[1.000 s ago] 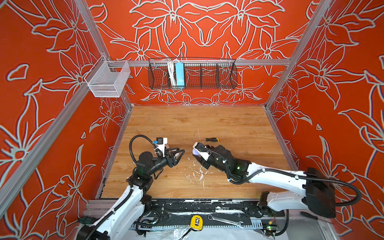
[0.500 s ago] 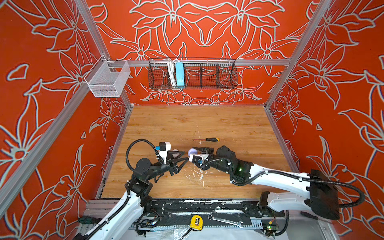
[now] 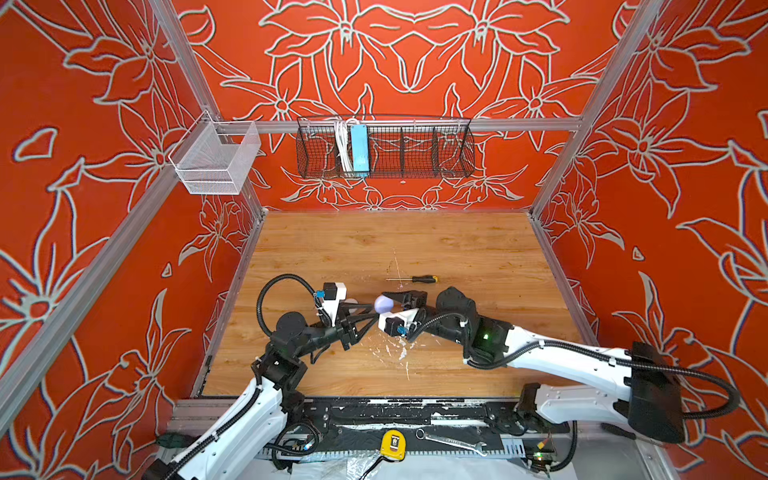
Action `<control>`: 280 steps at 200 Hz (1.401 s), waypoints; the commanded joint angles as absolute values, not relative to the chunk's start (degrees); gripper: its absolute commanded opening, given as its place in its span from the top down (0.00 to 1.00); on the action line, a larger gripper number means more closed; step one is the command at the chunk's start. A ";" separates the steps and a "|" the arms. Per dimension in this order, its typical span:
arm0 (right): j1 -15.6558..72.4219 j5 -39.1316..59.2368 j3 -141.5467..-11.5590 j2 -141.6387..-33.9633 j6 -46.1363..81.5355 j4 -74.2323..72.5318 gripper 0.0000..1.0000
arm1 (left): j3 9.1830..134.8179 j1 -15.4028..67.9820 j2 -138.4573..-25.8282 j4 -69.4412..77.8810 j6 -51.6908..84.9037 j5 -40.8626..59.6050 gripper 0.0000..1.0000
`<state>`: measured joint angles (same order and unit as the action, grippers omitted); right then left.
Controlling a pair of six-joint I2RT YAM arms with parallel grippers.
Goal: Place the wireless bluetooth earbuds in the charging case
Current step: 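Lift the lilac case with the right gripper toward the approaching left gripper, then grasp the lilac case with the left gripper beside the right gripper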
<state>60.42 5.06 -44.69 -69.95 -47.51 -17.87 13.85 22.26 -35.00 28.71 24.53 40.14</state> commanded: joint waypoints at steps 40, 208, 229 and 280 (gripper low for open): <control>61.74 6.68 -47.37 -69.30 -51.77 -15.10 0.65 | 15.64 22.93 -35.20 28.04 23.60 40.44 0.56; 64.60 1.08 -51.06 -74.11 -54.49 -15.81 0.68 | 17.25 23.90 -37.77 25.22 22.16 38.50 0.74; 64.60 0.26 -50.89 -74.01 -53.89 -16.60 0.68 | 17.37 24.04 -38.14 25.37 22.11 38.50 0.84; 64.52 -5.19 -51.18 -72.58 -44.50 -13.39 0.24 | 16.50 24.08 -37.92 25.39 21.25 33.67 1.00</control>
